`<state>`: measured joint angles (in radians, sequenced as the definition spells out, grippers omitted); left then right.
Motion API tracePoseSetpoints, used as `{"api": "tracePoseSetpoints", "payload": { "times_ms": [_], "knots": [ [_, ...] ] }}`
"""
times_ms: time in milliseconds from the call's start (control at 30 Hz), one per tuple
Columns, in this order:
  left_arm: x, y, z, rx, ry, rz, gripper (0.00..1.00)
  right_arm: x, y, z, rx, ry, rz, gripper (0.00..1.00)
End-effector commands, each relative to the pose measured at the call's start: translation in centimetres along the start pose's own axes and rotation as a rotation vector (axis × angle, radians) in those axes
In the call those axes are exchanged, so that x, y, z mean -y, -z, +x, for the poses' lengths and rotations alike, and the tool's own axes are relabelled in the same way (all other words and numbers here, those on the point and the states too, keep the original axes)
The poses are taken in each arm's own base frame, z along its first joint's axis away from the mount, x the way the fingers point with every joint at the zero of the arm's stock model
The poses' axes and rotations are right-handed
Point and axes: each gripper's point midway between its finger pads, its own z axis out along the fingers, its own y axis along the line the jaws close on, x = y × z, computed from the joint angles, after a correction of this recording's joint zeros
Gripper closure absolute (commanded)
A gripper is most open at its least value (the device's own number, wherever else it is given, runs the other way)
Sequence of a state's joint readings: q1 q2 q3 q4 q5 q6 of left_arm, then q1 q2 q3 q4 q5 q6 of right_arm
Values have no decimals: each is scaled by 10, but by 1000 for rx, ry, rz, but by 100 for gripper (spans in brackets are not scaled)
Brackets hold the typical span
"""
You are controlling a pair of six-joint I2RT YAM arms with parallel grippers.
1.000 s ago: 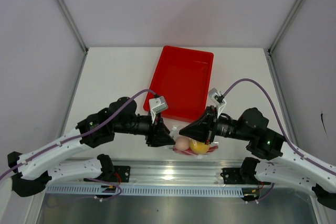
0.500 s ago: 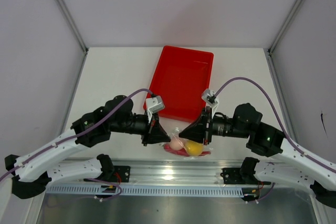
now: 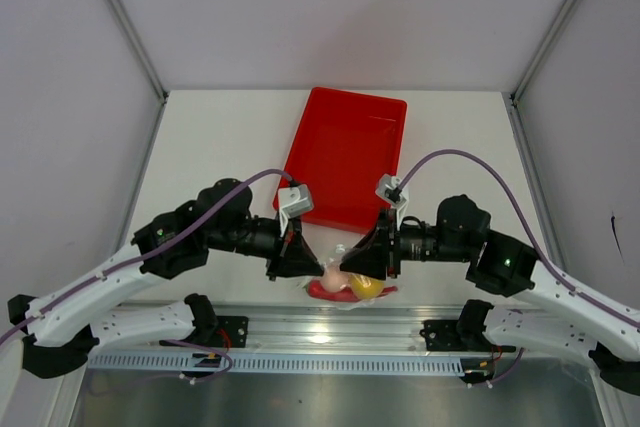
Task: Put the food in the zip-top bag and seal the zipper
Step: Zip the zipper food storage bag.
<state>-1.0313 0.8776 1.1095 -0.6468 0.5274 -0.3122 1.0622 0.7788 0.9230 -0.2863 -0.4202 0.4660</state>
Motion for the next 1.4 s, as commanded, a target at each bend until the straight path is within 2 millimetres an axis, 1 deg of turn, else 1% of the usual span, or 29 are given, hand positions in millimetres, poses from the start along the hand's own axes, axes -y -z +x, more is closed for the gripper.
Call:
{"api": "tracePoseSetpoints", "payload": {
  "times_ms": [0,33,200,233,267,367,533,600,700,733,800,967,1033,1067,1133,1167,1200,1233,1267,1300,1333,1367],
  "knots": [
    [15,6,-17,38,-45,54,99,-10,0,-9,2,39,-53,72],
    [14,6,-16,34,-42,53,99,-11,-2,-8,-3,38,-61,72],
    [11,2,-11,9,-29,48,99,-17,0,-18,3,56,-94,72],
    [11,2,-11,7,-28,48,99,-18,1,-19,4,60,-96,73],
    [8,0,-7,-5,-20,45,100,-17,0,-19,-3,58,-96,73],
    [8,-2,-6,-11,-18,48,99,-18,1,-22,-8,67,-103,75],
    [6,-4,-3,-21,-11,47,99,-23,0,-21,-33,72,-131,79],
    [5,-5,-2,-25,-9,46,99,-23,0,-20,-39,71,-137,84],
    [5,-5,-2,-27,-8,48,100,-22,0,-19,-43,70,-130,88],
    [5,-5,-2,-26,-9,48,99,-21,0,-19,-44,72,-129,94],
    [5,-5,-1,-28,-7,48,99,-20,0,-19,-42,71,-127,100],
    [4,-6,0,-33,-9,46,100,-20,0,-22,-28,72,-129,100],
    [1,-6,-2,-26,-7,24,99,-19,-1,-22,-24,66,-124,100],
    [1,-4,-3,-21,-8,20,91,-17,0,-23,-16,65,-112,100],
    [0,-3,-8,-3,-12,4,67,-14,-1,-22,-14,54,-97,100],
    [0,-3,-8,3,-14,1,58,-13,-1,-22,-11,52,-90,100],
    [1,-1,-12,20,-22,-1,52,-12,-2,-21,-9,49,-87,100],
    [-1,4,-24,81,-39,-34,37,-11,-4,-21,0,36,-88,100],
    [-1,4,-24,82,-39,-35,36,-10,-4,-20,-1,35,-87,100],
    [0,6,-34,122,-44,-40,36,-10,-4,-19,-2,29,-88,100],
    [-3,6,-38,145,-46,-57,36,-10,-5,-18,-3,28,-90,100],
    [-1,8,-43,171,-53,-57,36,-10,-5,-19,0,27,-93,100]
  ]
}}
